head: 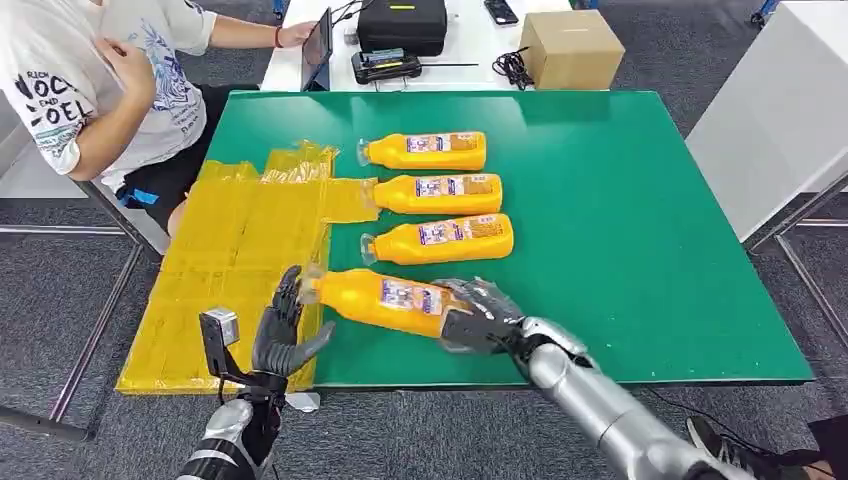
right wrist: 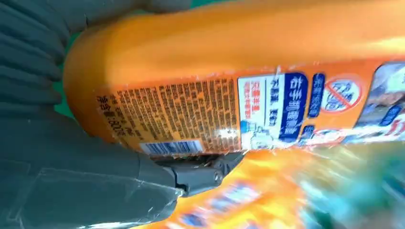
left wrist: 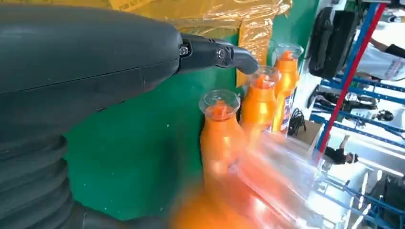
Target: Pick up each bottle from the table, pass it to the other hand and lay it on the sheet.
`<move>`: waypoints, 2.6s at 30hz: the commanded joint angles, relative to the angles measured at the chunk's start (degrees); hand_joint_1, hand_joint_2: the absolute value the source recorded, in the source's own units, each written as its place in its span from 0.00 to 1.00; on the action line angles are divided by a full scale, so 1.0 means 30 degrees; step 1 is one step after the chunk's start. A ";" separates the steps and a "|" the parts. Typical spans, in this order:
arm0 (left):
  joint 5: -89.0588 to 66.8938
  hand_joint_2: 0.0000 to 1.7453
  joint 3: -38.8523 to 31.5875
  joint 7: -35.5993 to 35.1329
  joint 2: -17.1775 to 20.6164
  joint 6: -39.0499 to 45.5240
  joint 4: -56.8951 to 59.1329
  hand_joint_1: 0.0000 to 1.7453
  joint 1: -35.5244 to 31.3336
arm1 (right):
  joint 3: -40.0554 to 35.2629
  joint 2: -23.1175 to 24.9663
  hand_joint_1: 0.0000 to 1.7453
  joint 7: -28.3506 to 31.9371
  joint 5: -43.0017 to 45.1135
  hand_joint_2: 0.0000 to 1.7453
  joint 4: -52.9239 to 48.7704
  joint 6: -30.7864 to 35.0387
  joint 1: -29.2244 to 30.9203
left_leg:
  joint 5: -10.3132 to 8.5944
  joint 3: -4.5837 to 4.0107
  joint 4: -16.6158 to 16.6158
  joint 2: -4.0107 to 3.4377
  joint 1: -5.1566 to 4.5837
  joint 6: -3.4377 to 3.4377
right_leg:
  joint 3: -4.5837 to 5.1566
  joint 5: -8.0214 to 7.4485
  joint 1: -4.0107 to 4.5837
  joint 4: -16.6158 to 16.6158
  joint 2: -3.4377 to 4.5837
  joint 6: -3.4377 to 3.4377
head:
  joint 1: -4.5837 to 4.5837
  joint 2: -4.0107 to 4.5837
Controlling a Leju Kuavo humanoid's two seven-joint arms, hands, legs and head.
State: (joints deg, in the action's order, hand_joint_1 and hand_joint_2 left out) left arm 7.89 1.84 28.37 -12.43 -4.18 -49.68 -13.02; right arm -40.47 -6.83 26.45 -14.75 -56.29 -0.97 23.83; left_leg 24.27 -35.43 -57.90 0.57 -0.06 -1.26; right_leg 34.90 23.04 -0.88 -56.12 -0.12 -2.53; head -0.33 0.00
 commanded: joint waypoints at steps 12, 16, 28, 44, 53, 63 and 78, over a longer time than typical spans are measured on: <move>0.1568 1.00 -0.0625 0.0445 -0.0307 0.1837 -0.2793 0.00 0.1030 | 0.6456 0.3632 1.00 0.0853 0.0047 1.00 -0.7276 0.0859 -0.4635 | 0.0026 0.0045 0.0006 -0.0011 -0.0010 0.0021 | -0.0043 0.0035 -0.0019 0.0010 0.0000 0.0037 | 0.0015 0.0000; 0.2034 1.00 -0.0740 0.0516 -0.0362 0.1863 -0.2941 0.00 0.1024 | 0.6621 0.3481 1.00 0.0849 0.0057 1.00 -0.7150 0.0864 -0.4651 | 0.0045 0.0078 0.0001 -0.0027 0.0005 0.0025 | -0.0076 0.0046 -0.0002 0.0014 0.0009 0.0042 | 0.0015 0.0000; 0.2717 1.00 0.2685 -0.1535 0.0287 -0.1631 -0.4628 0.00 0.1758 | 0.9965 0.5474 1.00 0.3012 0.0330 1.00 -0.3204 0.2652 -0.6261 | 0.0032 0.0076 0.0022 0.0004 0.0006 0.0024 | -0.0083 0.0039 -0.0002 0.0038 -0.0016 0.0038 | 0.0022 0.0000; 0.2345 1.00 0.2889 -0.1651 0.0476 -0.1835 -0.3856 0.00 0.1453 | 0.9625 0.6209 1.00 0.3602 -0.0238 1.00 -0.1305 0.2878 -0.5193 | 0.0054 0.0115 0.0013 -0.0065 0.0015 0.0032 | -0.0104 0.0039 0.0007 0.0033 0.0045 0.0048 | 0.0022 0.0000; 0.2833 1.00 0.2137 -0.2108 0.0647 -0.1869 -0.2930 0.00 0.1451 | 0.8726 0.6184 1.00 0.3308 -0.0908 1.00 -0.1157 0.3161 -0.4797 | 0.0047 0.0114 0.0020 -0.0070 0.0017 0.0035 | -0.0104 0.0029 0.0009 0.0037 0.0055 0.0052 | 0.0022 0.0000; 0.3714 1.00 0.2158 -0.2576 0.0489 -0.2941 -0.2934 0.00 0.1540 | 0.7661 0.6502 1.00 0.3421 -0.1142 1.00 0.0371 0.2791 -0.4339 | 0.0037 0.0091 0.0024 -0.0053 0.0004 0.0024 | -0.0082 0.0029 -0.0006 0.0032 0.0038 0.0039 | 0.0022 0.0000; 0.5205 1.00 0.2733 -0.2989 0.0455 -0.4280 -0.3675 0.00 0.1795 | 0.5919 0.7544 1.00 0.4105 -0.1571 1.00 0.3796 0.2942 -0.4145 | 0.0043 0.0094 0.0016 -0.0038 0.0007 0.0025 | -0.0089 0.0039 -0.0003 0.0027 0.0022 0.0040 | 0.0022 0.0000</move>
State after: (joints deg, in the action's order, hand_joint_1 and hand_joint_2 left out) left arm 23.17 8.98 19.74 -11.91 -16.83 -61.74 -7.13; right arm -20.15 15.36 38.38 -19.78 -52.70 7.69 8.61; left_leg 24.28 -35.48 -57.89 0.56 -0.08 -1.25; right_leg 34.96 23.07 -0.95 -56.10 -0.12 -2.50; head -0.26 0.00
